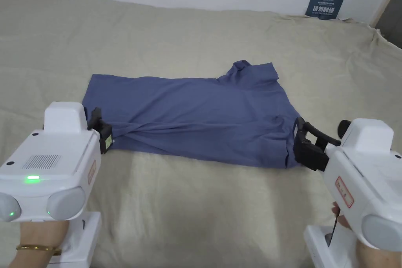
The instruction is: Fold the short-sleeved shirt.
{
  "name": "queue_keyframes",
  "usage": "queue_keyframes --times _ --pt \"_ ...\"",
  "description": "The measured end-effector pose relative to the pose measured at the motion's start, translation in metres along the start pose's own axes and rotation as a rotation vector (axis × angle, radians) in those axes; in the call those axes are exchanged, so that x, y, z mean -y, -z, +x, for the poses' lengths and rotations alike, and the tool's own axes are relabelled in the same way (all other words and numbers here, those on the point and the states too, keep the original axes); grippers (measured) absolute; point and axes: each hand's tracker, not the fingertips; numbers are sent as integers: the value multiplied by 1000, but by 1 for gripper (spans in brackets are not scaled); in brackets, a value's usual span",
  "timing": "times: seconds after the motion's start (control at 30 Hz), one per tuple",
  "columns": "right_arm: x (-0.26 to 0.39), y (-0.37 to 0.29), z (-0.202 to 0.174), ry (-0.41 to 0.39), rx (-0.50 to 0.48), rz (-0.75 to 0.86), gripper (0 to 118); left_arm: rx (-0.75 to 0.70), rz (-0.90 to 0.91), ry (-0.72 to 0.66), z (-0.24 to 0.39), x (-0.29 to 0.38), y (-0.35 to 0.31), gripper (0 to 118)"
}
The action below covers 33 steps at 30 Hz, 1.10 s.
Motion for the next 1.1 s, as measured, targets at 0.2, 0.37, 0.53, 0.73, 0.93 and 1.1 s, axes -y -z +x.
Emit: queue_keyframes --times 0.2,0.37,0.53,0.73,0.93,1.1 --pt "4 -6 -8 9 -11 7 2 38 -10 17 5 6 -5 0" --pt "5 -4 -13 7 -16 -3 1 47 -16 3 7 7 -7 0" --pt "6 -3 -13 16 -19 -8 0 47 -11 -4 5 5 -6 0" --pt "5 3 -14 16 -24 -18 0 55 -49 -25 -7 -6 13 0" --pt "4 13 -13 13 -24 -35 0 62 -293 -87 -34 -28 75 0" --pt "6 22 -13 10 -19 -52 0 44 -488 -132 -56 -32 128 0"
